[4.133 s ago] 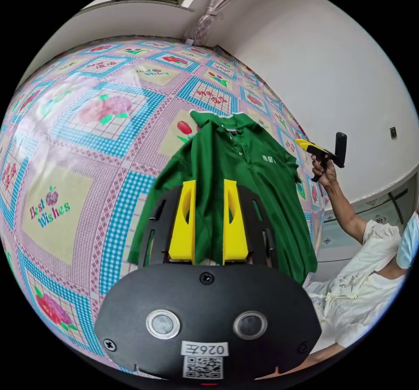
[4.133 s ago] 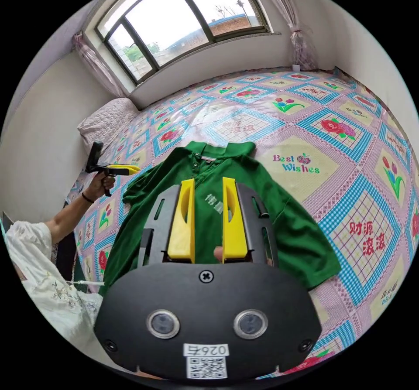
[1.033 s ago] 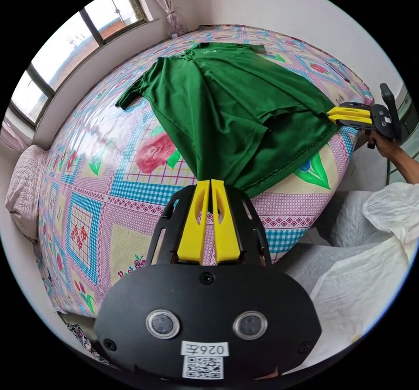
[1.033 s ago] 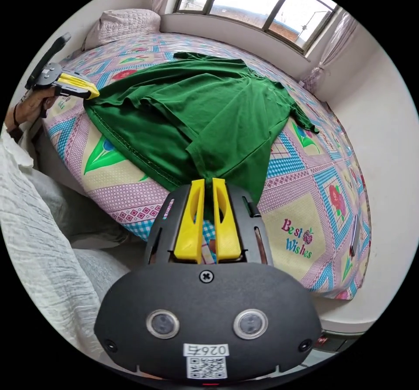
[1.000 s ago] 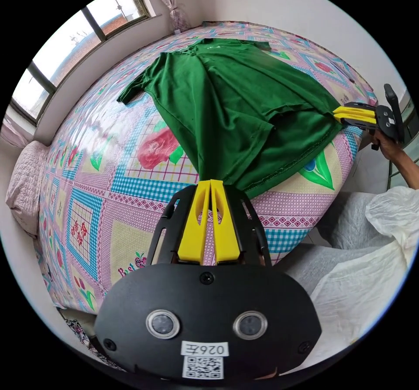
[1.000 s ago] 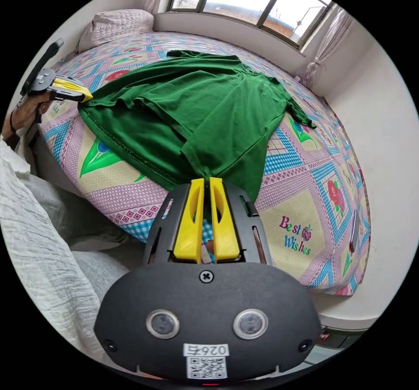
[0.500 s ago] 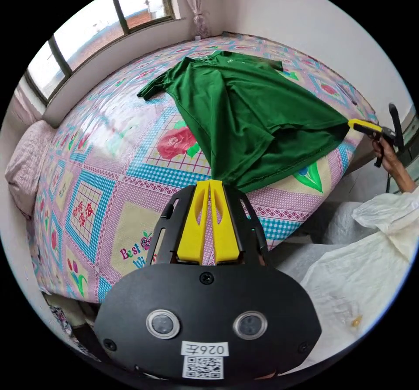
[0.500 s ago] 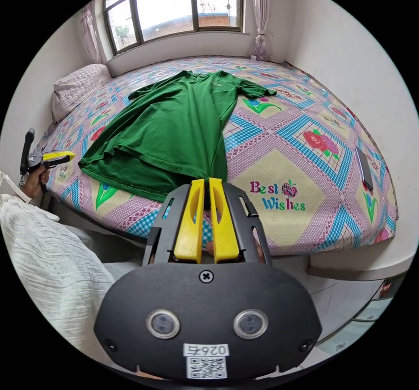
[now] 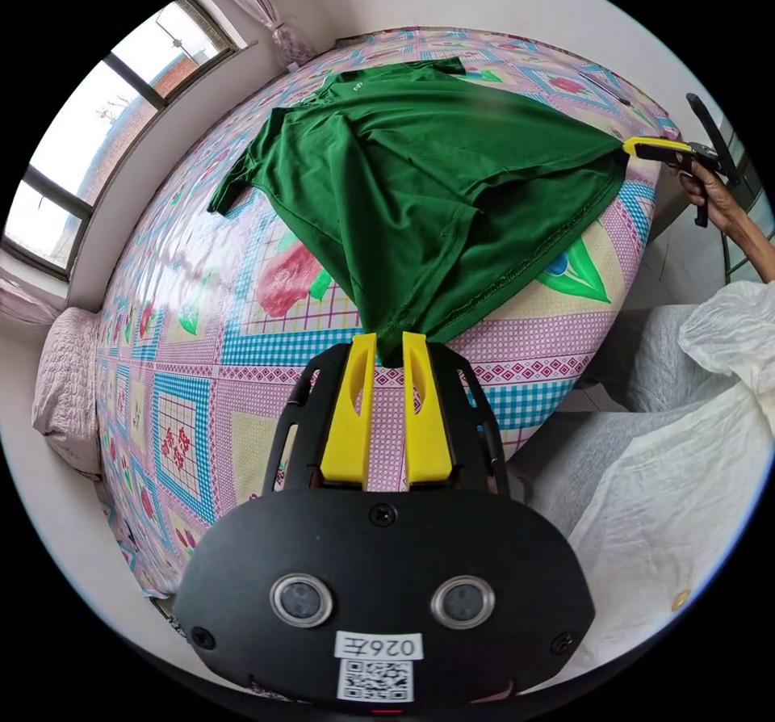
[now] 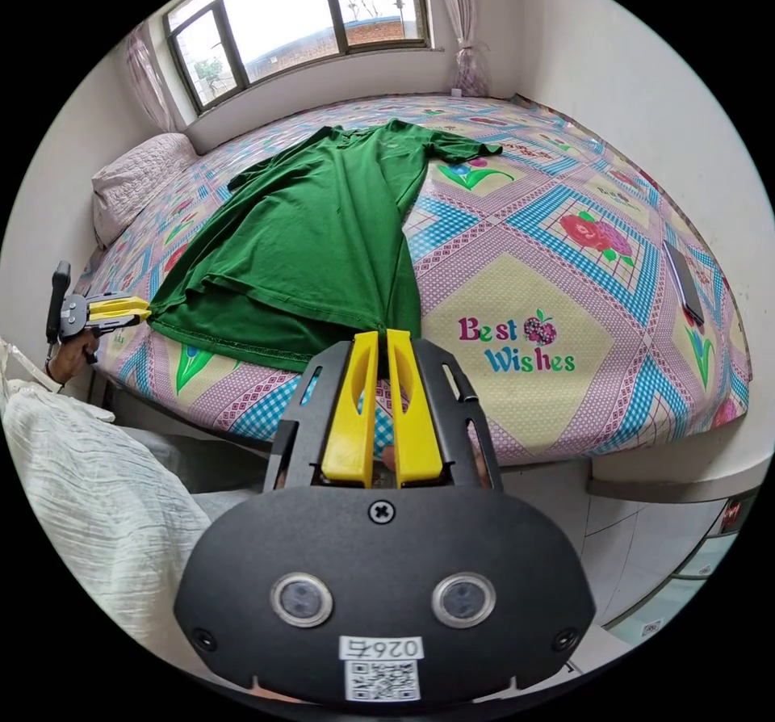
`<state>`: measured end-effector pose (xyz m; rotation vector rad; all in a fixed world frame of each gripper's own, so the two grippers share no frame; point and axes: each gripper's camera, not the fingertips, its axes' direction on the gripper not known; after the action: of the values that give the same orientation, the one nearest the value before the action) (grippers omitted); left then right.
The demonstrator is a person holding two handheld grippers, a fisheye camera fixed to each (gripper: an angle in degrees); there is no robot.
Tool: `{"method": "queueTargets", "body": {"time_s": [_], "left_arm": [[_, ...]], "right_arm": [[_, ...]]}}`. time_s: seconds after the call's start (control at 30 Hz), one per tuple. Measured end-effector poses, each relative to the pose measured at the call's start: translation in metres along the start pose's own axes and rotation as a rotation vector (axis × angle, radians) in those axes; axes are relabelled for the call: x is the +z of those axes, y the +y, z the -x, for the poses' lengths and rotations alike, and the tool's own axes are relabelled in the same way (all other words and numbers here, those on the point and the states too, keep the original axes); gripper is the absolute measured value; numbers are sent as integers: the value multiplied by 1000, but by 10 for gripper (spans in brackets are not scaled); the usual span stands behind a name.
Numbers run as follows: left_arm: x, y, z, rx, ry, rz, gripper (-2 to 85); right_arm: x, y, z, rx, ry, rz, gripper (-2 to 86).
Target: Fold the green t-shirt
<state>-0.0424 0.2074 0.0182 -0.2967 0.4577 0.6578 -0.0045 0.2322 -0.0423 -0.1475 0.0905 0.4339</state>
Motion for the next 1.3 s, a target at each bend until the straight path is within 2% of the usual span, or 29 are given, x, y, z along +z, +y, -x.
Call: {"method": "queueTargets", "body": {"time_s": [0.57, 0.7, 0.83, 1.1, 1.2, 1.3], "left_arm": [[27, 0, -4, 165, -5, 35, 50], [33, 7, 10, 152, 22, 8, 42], [41, 12, 36, 74, 57, 40, 7], [14, 57, 97, -121, 184, -117, -5], [26, 78, 125, -218, 277, -134, -6], [39, 108, 171, -416, 528, -262, -6]], "right_arm": [[-19, -1, -30, 46, -36, 1, -12], [-22, 0, -34, 54, -44, 6, -12], [-24, -1, -36, 63, -46, 16, -12], [-44, 5, -42, 112, -71, -18, -12], [-47, 9, -45, 147, -89, -15, -12], [-52, 14, -50, 209, -136, -32, -12]]}}
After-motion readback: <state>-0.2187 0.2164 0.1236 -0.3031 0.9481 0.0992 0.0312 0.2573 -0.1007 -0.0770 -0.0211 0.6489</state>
